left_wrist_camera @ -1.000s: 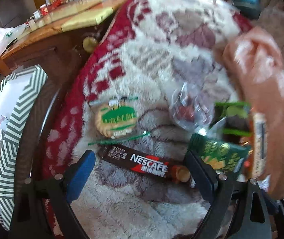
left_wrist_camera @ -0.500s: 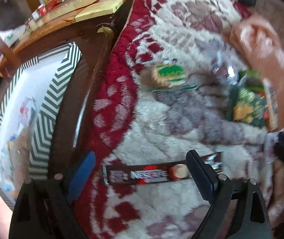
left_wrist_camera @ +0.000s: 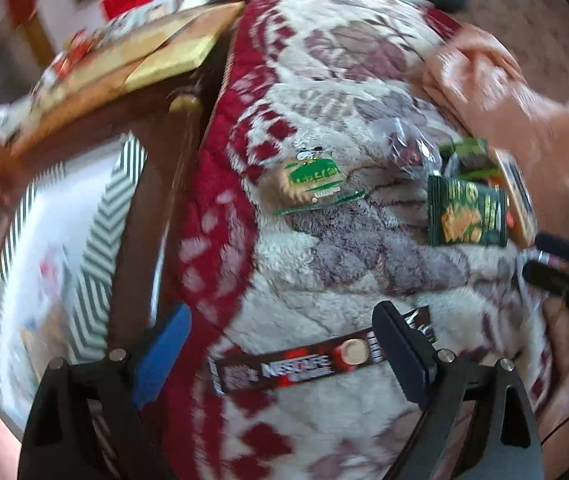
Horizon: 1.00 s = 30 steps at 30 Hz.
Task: Organize snacks
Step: 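Grasp the Nescafe stick with the left tool while the right tool grasps the green cracker packet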
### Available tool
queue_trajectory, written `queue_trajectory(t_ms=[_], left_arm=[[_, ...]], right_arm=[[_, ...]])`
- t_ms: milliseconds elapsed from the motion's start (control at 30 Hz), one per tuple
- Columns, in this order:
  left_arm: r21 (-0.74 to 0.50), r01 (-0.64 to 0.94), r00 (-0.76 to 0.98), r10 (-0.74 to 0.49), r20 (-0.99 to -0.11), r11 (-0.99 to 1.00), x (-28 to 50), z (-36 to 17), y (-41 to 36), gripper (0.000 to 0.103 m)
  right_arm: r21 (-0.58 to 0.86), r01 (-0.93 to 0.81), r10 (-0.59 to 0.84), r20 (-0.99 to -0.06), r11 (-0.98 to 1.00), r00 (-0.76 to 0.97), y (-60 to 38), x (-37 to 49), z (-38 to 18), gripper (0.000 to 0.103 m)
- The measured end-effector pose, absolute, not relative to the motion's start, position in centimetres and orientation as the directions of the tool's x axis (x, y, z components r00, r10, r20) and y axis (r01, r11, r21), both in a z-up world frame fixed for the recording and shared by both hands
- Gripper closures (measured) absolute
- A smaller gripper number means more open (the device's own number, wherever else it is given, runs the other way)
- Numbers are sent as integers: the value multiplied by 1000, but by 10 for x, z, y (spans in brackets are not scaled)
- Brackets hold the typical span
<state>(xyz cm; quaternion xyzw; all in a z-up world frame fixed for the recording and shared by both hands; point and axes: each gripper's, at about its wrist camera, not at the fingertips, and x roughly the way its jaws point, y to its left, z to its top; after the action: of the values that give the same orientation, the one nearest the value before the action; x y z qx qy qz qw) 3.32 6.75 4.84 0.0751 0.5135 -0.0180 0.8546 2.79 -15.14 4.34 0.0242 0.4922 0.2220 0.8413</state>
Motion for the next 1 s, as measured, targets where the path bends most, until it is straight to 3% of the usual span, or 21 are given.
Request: queue_trajectory(t_ms=[100,267,467,633,767,900,1000], left_arm=[[202,62,470,150,-870,977,42,43,82,10],[250,-67,418,255,-872,966,50,30,110,10],[332,46,357,295,-886,942,30,14,99,10],[152,145,307,102,-946,978,2,25,87,10],[168,169,361,98,-928,971,-9,37,70,10],[64,207,362,-16,-932,976,-8,44,57,10],[61,261,345,-34,-938,963,-4,38,39,10]], right_arm=[[285,-331,409,-817,900,408,-154,29,40,47],[298,-334,422,-810,894,406,-153,27,40,47],[293,-339,417,-822,894,389,-150,27,36,47],[290,-338,412,-827,895,382,-150,28,34,47],[291,-338,412,-829,895,378,-148,27,32,47],[291,-344,416,-825,893,382,-147,26,33,47],[293,-346,420,-821,891,387,-145,26,33,47]])
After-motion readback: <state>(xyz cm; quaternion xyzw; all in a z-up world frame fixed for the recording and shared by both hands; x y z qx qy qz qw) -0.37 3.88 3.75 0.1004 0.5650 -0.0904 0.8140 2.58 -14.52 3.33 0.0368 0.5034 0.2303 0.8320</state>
